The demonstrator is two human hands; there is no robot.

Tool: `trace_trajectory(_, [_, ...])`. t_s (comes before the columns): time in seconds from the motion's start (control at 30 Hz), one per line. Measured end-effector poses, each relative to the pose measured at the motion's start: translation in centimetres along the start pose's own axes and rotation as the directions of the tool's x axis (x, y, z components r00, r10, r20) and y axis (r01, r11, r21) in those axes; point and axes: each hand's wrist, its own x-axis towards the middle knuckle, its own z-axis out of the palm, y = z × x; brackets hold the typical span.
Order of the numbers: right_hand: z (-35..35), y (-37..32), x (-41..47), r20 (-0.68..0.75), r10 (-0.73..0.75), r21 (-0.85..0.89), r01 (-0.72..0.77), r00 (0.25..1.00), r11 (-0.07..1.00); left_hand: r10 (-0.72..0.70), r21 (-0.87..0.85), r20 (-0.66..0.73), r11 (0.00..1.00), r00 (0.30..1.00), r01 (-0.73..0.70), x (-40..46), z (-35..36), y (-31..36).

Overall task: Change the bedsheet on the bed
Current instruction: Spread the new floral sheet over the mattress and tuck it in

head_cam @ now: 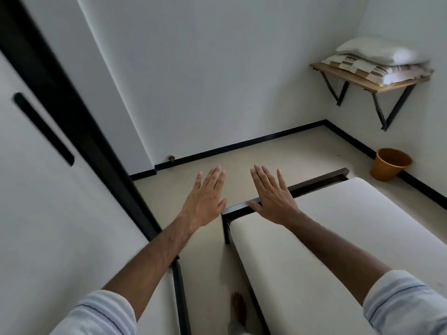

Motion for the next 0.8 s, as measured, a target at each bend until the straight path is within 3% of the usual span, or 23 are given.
trace_trajectory(0.37, [7.3, 8.6, 24.4, 0.154, 0.074, 0.042, -0.081, 0.985, 0.996, 0.103, -0.046, 0.074, 0.994, 0.992, -0.099, 23.0, 5.6, -14.3])
trace_trajectory(0.5, [9.7, 10.8, 32.4, 0.145, 0.118, 0.044, -0.125, 0.982, 0.991, 0.152, -0.043, 0.075, 0.988, 0.986, -0.149, 31.1, 8.5, -19.3])
trace_trajectory(0.8, [14.8, 16.1, 48.2, 0.193, 0.362, 0.037, -0.376, 0.912, 0.926, 0.388, -0.077, 0.062, 0.92, 0.92, -0.383, 50.9, 12.9, -29.5])
